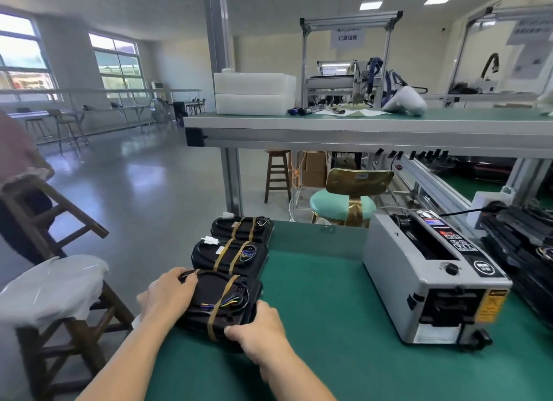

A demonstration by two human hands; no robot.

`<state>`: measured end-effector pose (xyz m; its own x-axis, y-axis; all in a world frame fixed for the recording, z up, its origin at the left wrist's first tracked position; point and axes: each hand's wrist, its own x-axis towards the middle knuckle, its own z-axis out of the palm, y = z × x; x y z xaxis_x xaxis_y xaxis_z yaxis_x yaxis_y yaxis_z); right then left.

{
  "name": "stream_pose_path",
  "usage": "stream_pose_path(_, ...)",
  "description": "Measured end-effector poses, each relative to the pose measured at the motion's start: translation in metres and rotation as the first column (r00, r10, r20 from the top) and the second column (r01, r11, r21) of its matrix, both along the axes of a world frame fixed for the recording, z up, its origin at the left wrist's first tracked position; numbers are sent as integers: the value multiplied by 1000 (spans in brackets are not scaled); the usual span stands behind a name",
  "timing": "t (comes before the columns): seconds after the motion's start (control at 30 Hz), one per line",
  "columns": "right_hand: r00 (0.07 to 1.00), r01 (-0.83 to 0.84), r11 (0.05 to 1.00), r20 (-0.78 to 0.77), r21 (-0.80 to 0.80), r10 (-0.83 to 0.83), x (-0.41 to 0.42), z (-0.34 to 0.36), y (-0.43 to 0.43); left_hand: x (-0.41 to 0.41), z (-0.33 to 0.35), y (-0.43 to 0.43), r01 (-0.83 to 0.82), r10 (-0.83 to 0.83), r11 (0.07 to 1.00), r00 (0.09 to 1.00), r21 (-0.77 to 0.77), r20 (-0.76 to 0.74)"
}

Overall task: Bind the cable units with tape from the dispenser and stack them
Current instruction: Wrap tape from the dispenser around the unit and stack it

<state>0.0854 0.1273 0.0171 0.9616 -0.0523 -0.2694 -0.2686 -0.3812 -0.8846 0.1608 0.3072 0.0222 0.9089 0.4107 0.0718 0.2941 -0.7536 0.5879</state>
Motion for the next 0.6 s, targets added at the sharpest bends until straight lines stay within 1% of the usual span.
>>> stream_pose_path(0.13, 1000, -28, 996, 10, -81, 29, 3, 0, 2, 3, -2, 2, -15, 16, 999, 1000, 44, -18)
stream_pose_path(0.23, 997, -70, 992, 32, -103, 73, 2, -4, -4, 2, -2, 0, -20, 23, 996, 999, 88, -28)
stream_pose_path(0.3, 995, -86, 993, 47, -79, 90, 1, -6, -10, 1, -2, -3, -29, 32, 990, 999, 139, -20)
stream_pose_path(0.37, 995, -78, 997, 62, -27, 79, 1, -7, -17, -2, -1, -9, -47, 41, 973, 999, 224, 32)
stream_pose_path(0.43, 997, -61, 998, 56, -7, 62, 1, -5, -24, -7, -1, -19, -61, 27, 957, 992, 282, 121)
stream_pose_path(0.5, 999, -28, 1000, 42, -14, 28, 1, -4, -34, -12, 0, -33, -54, -5, 956, 980, 288, 198)
stream_pose_path(0.6, 999, 41, 999, 33, 11, -41, -2, -3, -56, -23, 2, -60, -33, -43, 955, 968, 296, 246)
